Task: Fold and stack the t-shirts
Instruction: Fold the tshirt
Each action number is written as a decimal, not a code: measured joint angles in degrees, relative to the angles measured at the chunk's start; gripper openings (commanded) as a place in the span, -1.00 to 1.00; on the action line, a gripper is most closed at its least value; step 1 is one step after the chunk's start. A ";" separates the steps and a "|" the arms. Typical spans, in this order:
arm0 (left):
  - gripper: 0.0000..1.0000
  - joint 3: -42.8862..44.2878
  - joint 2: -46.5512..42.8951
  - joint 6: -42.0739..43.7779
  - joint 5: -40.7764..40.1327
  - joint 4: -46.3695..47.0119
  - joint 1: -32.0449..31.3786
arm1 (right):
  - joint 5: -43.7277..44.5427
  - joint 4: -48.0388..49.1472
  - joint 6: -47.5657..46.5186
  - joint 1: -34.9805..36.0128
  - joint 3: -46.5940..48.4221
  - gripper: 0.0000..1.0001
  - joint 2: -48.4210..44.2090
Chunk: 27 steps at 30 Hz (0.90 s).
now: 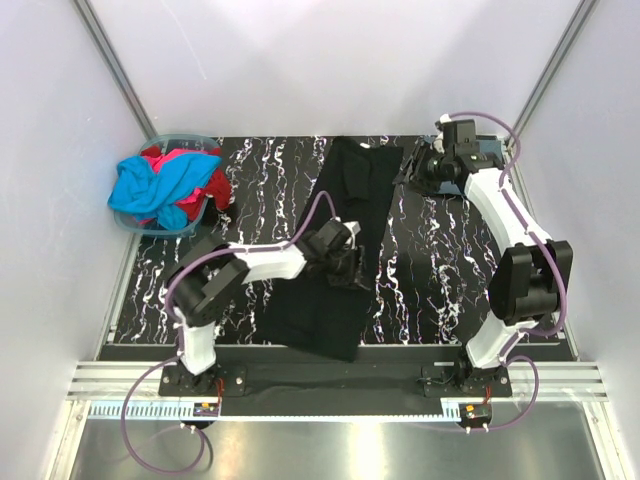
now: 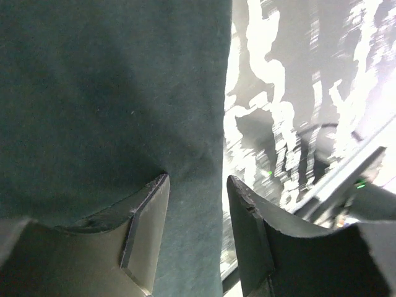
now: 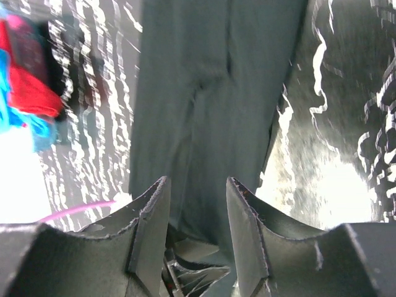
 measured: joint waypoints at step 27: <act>0.12 -18.64 -29.83 12.87 -7.34 -18.27 17.09 | -2.25 2.62 5.07 10.67 -31.12 -0.36 -12.48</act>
